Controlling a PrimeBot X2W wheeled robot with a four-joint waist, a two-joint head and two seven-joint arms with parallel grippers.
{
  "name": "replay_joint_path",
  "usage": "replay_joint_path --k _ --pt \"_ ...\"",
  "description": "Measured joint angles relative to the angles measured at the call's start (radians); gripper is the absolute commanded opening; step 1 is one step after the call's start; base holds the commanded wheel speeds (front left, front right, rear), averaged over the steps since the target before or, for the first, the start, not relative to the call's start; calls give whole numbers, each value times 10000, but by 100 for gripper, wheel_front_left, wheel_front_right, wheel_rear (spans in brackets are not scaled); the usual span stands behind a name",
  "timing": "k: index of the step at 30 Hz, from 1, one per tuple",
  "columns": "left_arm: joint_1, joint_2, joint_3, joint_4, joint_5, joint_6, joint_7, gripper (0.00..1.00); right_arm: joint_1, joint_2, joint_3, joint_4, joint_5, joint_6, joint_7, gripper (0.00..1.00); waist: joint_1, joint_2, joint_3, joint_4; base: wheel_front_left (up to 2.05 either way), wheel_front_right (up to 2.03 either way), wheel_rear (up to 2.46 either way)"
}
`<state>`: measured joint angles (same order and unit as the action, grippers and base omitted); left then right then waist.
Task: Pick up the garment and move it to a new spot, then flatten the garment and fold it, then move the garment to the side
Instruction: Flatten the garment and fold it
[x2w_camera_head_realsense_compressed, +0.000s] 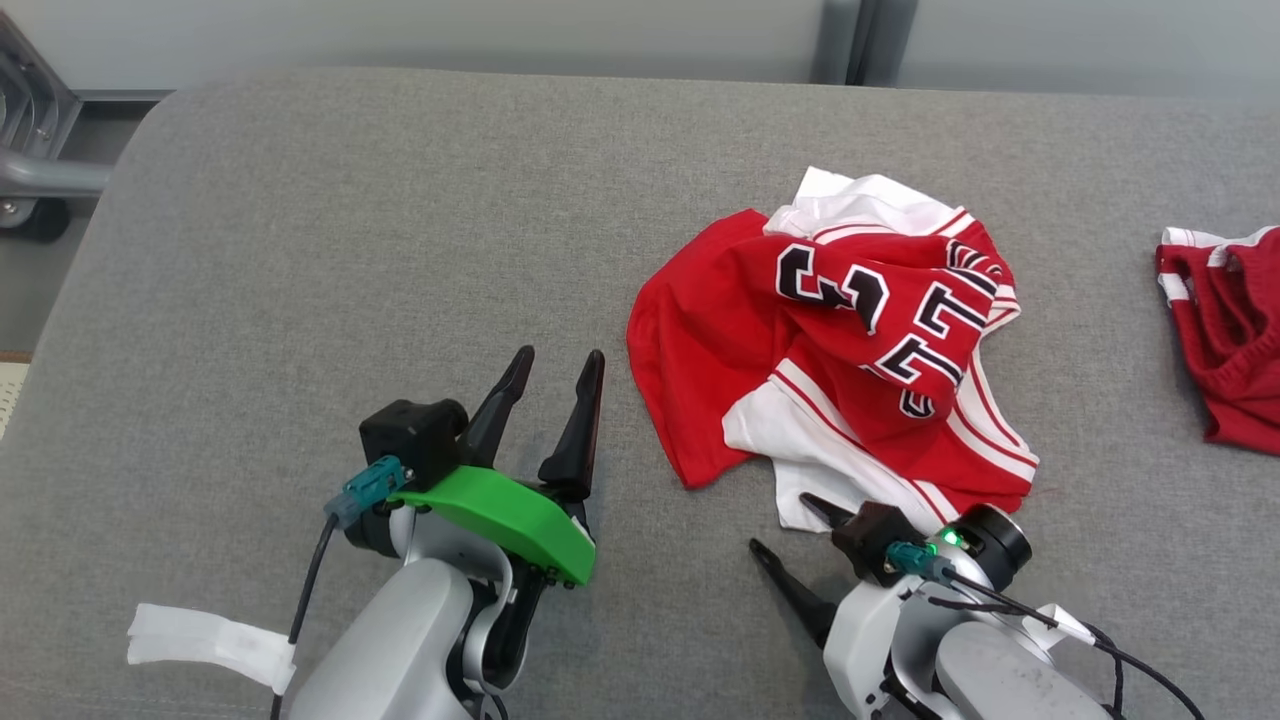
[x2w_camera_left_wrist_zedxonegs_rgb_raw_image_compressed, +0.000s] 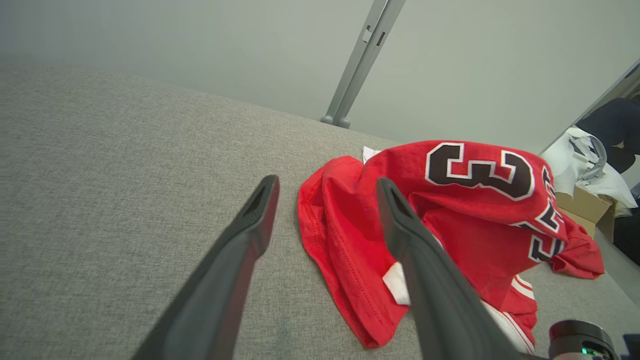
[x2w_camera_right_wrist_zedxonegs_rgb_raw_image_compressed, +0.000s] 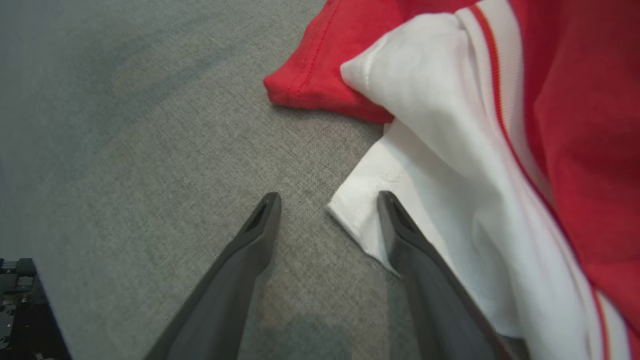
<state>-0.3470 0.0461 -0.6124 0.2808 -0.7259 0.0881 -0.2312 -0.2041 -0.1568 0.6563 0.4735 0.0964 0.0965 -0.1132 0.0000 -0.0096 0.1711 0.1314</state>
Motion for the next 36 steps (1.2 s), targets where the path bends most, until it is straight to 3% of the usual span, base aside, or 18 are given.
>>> replay_joint_path --k 2,3,4,5,7,9,13,19,28,36 --pt "27 13 36 -10 2 2 0 100 -130 15 -44 132 0 -6 -6 100 0 0 57 41 0 0 0" --pt "58 17 48 -25 2 4 -2 100 -173 27 -75 184 0 -19 -6 89 0 0 73 51 0 0 0" --pt "103 21 63 -48 2 4 -15 100 -189 42 -109 221 0 -29 -15 66 0 0 83 55 0 0 0" --pt "155 25 75 -61 2 4 -59 100 -194 58 -138 259 2 -54 -19 49 0 0 89 51 0 0 0" --pt "241 36 86 -77 2 4 -75 100 -229 63 -199 339 0 -105 -67 32 0 0 96 36 0 0 0" --pt "282 50 159 -88 2 4 -77 100 -318 61 -240 464 2 -148 -109 0 0 0 92 1 0 0 0" --pt "498 163 232 -50 6 50 -77 100 -355 107 -382 487 38 -207 -397 0 0 0 43 -147 0 0 0" --pt "921 332 136 75 2 61 -73 100 -414 96 -1515 -40 560 -763 -1120 0 0 0 -68 -467 0 0 0" --pt "1318 326 -500 349 0 -56 318 100 -917 -966 -3580 -1220 1129 -1691 -1342 0 0 0 -353 -1134 0 0 0" --pt "1176 326 -1214 1126 591 -180 702 100 -918 -1302 -4079 -1703 1476 -1687 -1342 0 0 0 -553 -1776 0 0 0"
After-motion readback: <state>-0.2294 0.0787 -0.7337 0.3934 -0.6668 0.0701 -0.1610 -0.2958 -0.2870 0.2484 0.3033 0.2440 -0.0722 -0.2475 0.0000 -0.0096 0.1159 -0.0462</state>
